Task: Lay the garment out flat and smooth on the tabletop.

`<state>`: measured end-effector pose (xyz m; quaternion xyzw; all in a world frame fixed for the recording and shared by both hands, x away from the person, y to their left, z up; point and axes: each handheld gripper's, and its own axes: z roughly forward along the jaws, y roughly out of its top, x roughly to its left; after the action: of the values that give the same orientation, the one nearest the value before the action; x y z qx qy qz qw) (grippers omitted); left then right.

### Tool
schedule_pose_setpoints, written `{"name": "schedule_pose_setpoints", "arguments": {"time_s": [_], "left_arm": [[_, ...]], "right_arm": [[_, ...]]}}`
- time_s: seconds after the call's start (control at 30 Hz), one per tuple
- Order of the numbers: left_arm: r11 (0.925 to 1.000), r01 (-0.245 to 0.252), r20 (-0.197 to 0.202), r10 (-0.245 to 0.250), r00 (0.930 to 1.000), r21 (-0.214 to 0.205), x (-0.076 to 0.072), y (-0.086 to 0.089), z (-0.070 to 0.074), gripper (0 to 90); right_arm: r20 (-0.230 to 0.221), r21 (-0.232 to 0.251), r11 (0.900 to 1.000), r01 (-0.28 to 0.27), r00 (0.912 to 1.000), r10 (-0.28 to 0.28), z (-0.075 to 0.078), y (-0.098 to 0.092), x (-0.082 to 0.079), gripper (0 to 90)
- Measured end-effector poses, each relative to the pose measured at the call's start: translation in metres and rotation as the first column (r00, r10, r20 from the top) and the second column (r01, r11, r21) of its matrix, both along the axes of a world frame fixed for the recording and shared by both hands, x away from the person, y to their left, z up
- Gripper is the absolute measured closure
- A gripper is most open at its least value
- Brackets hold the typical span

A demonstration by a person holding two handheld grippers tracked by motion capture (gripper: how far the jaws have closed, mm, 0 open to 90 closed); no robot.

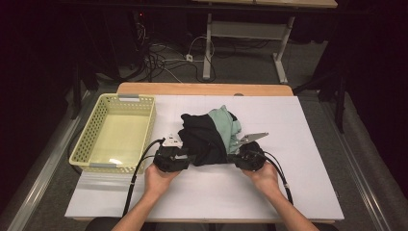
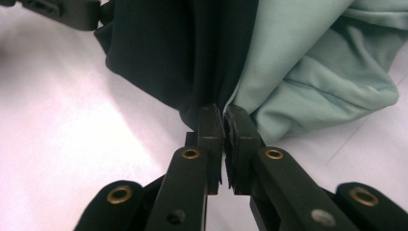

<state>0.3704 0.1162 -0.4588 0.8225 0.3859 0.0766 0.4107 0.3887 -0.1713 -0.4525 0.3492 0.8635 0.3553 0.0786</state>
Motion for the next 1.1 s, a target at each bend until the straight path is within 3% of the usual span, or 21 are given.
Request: {"name": "schedule_pose_setpoints", "arguments": {"time_s": [0.13, 0.33, 0.47, 0.6, 0.67, 0.83, 1.1], "left_arm": [[1.0000, 0.003, -0.004, -0.003, 1.0000, 0.001, 0.001, 0.001, -0.001, 52.4], [1.0000, 0.002, -0.006, -0.002, 1.0000, 0.004, 0.001, 0.000, -0.001, 52.4], [1.0000, 0.004, -0.010, -0.004, 0.9999, 0.008, 0.001, 0.000, -0.002, 52.3], [0.9999, 0.006, -0.014, -0.006, 0.9999, 0.010, 0.001, 0.000, -0.003, 52.3], [0.9998, 0.008, -0.011, -0.008, 0.9999, 0.017, 0.000, 0.000, -0.003, 52.3], [0.9997, 0.013, -0.011, -0.012, 0.9999, 0.023, 0.000, -0.001, -0.004, 52.3], [0.9996, 0.013, -0.010, -0.012, 0.9999, 0.027, 0.000, -0.003, -0.005, 52.3]], "right_arm": [[0.017, 0.004, 0.9995, 0.031, 0.9994, -0.031, 0.005, -0.001, 0.003, 72.8], [0.077, 0.046, 0.9964, 0.071, 0.9942, -0.075, 0.031, -0.003, 0.009, 63.7], [0.095, 0.047, 0.9973, 0.057, 0.9937, -0.061, 0.046, 0.010, 0.019, 59.6], [0.081, 0.022, 0.9984, 0.053, 0.9953, -0.054, 0.048, 0.026, 0.031, 57.8], [0.061, 0.016, 0.9987, 0.048, 0.9969, -0.049, 0.044, 0.032, 0.035, 60.9], [0.042, -0.005, 1.0000, 0.000, 0.9991, 0.000, 0.038, 0.035, 0.033, 87.1], [0.084, 0.001, 0.9998, -0.021, 0.9962, 0.021, 0.039, 0.020, 0.010, 88.2]]}}
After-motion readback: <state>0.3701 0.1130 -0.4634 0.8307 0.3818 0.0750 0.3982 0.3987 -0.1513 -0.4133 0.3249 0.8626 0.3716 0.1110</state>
